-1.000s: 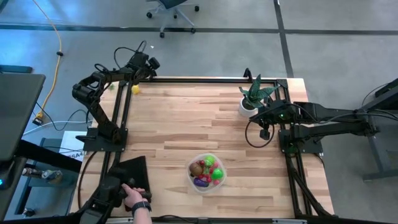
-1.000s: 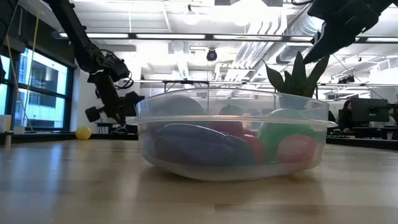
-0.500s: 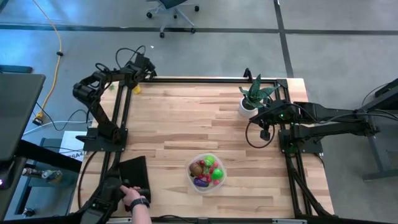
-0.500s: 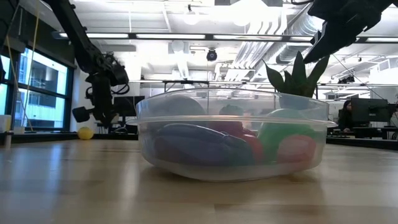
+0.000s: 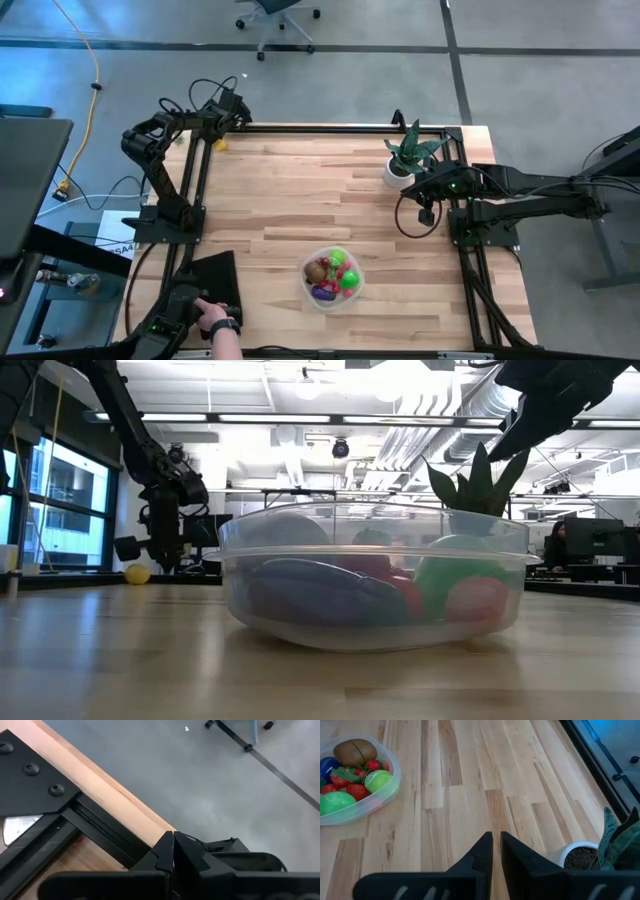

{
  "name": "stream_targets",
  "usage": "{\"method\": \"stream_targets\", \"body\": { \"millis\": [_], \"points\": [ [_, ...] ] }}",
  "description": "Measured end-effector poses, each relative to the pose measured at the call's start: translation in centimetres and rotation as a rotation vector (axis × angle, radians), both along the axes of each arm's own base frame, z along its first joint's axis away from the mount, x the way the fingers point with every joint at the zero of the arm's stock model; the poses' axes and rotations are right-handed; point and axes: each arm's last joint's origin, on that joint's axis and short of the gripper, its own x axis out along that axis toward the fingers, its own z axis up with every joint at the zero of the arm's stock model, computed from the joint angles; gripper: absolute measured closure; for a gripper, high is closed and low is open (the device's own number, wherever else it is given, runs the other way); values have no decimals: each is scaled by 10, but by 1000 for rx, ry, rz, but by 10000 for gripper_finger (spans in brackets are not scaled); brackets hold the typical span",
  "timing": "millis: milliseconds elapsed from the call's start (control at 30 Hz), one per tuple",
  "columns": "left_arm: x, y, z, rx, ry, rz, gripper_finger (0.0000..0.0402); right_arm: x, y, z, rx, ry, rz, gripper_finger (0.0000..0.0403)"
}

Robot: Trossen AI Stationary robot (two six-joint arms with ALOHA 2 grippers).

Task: Pick and placing Produce into tupperware
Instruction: Put the yellow lemon into the transparent container

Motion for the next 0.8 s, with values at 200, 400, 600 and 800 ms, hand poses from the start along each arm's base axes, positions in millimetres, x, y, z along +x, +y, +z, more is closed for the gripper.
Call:
{"method": "stream_targets", "body": {
  "millis": [200, 400, 600, 800],
  "points": [
    [1, 2, -4, -8, -10, -39, 401, 0, 0, 0, 0, -1, 0, 377],
    [5, 8, -8, -32, -10, -92, 401, 0, 0, 0, 0, -1, -1, 377],
    [6, 8, -8, -38, -52, -116, 401, 0, 0, 0, 0, -1, 0, 377],
    [20, 4, -7, -48, -90, -187, 401, 0, 0, 0, 0, -1, 0, 377]
  ]
}}
